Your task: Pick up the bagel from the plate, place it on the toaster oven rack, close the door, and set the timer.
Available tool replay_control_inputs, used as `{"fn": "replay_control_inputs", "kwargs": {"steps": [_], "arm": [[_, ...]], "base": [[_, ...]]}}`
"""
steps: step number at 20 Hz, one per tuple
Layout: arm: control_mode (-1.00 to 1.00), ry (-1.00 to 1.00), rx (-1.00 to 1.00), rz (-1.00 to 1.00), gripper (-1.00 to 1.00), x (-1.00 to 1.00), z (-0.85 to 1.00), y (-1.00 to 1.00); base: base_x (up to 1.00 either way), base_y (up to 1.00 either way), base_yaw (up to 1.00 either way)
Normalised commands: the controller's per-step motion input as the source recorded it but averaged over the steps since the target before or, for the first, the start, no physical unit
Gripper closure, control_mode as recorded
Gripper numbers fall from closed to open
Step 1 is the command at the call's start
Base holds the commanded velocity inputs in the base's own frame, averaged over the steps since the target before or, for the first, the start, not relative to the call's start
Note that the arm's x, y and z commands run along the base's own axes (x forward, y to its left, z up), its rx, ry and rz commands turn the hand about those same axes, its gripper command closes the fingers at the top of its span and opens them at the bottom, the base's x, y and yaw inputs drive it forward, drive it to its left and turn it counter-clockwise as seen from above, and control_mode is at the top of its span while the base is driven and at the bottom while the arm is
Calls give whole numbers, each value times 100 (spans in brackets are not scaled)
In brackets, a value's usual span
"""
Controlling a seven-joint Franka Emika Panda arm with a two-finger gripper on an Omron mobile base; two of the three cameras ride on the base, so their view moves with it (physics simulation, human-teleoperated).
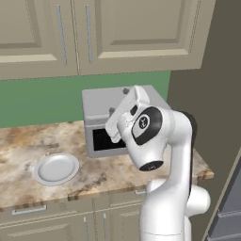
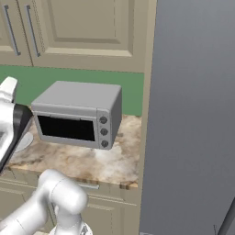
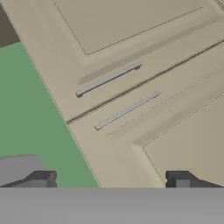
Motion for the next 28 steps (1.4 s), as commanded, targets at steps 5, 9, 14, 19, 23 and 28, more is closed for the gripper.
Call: {"fn": "replay_control_inputs", "kwargs": {"steps": [5,9,14,19,23,28], "arm": [[-100,-16,25,8,-100,-93,55,8],[-100,-32,21,16,-100,-68,41,7],[-100,29,28,3,-100,-27,25,0],[-100,78,28,2,-100,-6,19,0],[-100,65,23,4,-100,-23,12,15],[-100,-54,19,36,-100,-29,10,33]], "base": [[0,0,0],[0,0,0],[0,0,0],[0,0,0],[0,0,0],[0,0,0]]}}
